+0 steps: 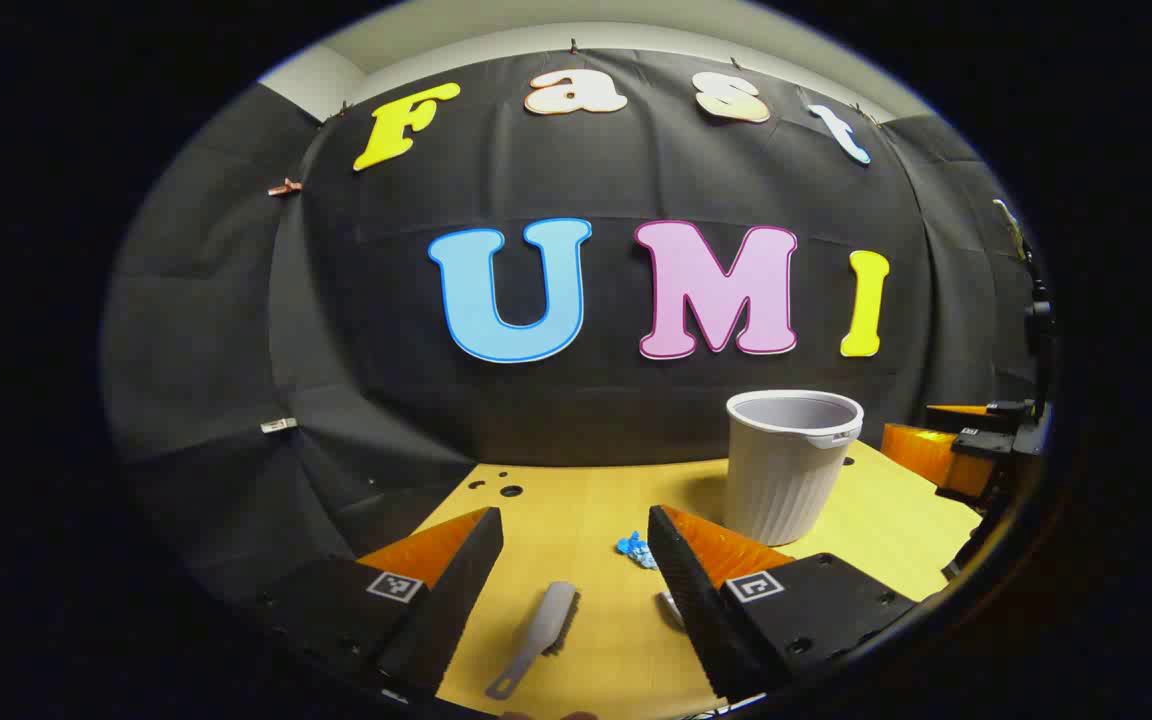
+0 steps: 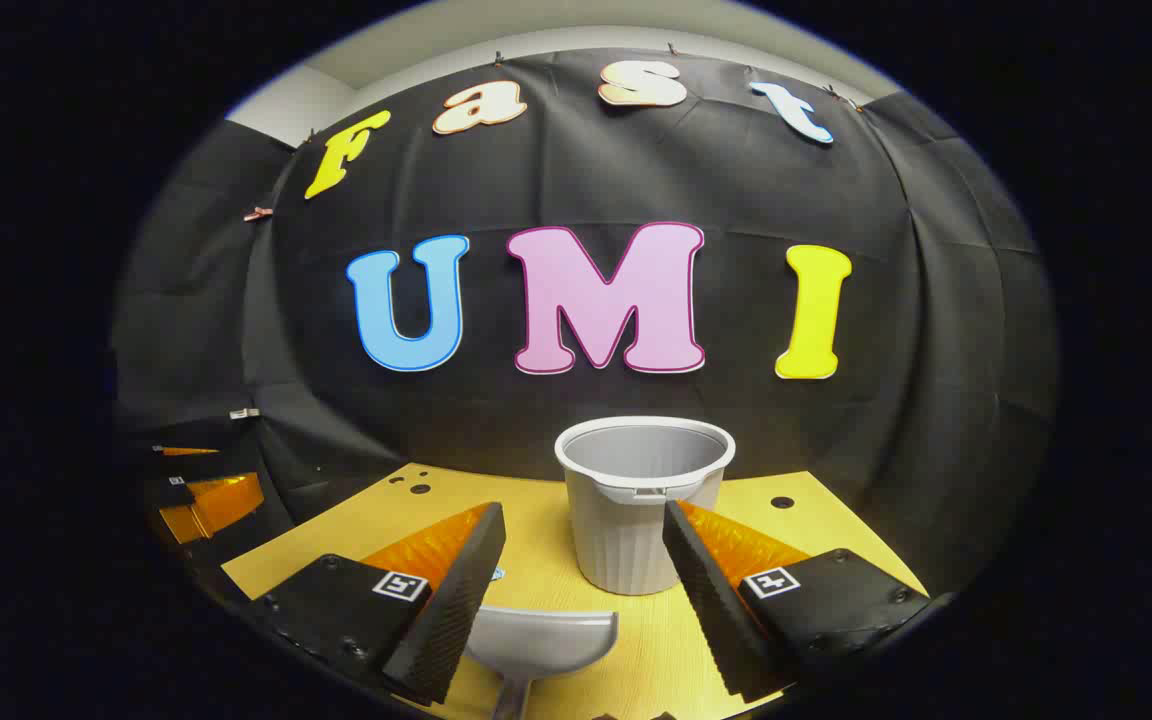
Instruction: Pick up the small broom and dustpan from the desktop, sweep the trash into the dustpan with the broom, and then empty the trash into the garbage bin.
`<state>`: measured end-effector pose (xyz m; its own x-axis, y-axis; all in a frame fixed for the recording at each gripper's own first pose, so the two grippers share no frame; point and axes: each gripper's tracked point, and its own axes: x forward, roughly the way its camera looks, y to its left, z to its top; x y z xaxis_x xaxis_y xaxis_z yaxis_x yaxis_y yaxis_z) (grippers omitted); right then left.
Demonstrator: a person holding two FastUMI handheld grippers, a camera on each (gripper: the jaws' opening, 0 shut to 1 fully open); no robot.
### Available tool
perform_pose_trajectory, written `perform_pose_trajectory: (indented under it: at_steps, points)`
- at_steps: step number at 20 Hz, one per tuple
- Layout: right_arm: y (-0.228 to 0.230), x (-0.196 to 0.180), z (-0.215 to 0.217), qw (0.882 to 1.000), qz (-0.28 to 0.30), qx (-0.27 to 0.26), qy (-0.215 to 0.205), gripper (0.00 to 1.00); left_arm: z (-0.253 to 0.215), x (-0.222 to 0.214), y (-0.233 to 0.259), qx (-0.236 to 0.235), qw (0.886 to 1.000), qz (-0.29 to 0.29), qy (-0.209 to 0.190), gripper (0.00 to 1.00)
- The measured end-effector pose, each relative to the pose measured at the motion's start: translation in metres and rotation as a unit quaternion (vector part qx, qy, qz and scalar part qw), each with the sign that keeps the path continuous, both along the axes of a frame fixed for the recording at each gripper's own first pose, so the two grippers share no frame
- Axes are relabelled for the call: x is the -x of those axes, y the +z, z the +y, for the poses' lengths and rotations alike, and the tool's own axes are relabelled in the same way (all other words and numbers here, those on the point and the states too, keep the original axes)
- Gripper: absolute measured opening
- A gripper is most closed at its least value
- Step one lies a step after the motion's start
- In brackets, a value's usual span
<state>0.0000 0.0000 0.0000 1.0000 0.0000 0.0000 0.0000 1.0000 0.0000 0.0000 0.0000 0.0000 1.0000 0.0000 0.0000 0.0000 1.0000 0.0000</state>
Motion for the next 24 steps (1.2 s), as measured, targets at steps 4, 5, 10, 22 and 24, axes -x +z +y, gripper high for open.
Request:
perform_pose_trajectory:
  at_steps: [4,5,10,22,24]
  points:
    - [-0.012,-0.005,0.010,0.999,0.020,0.016,-0.020,0.98,0.005,-0.009,-0.001,-0.004,1.000,0.001,-0.022,0.97]
    - [-0.015,-0.006,0.016,0.999,0.025,0.015,-0.019,0.98,0.007,-0.011,-0.005,-0.002,1.000,0.006,-0.027,0.97]
    - [-0.021,-0.008,0.030,0.999,0.040,0.007,-0.017,0.98,0.018,-0.021,-0.023,0.027,0.998,0.027,-0.040,0.97]
    - [-0.047,-0.017,0.033,0.996,0.080,0.002,-0.026,0.98,0.010,-0.036,-0.070,0.002,0.987,0.105,-0.122,0.98]
    - [-0.054,-0.017,0.031,0.996,0.090,0.001,-0.028,0.98,0.014,-0.038,-0.096,-0.010,0.981,0.147,-0.122,0.98]
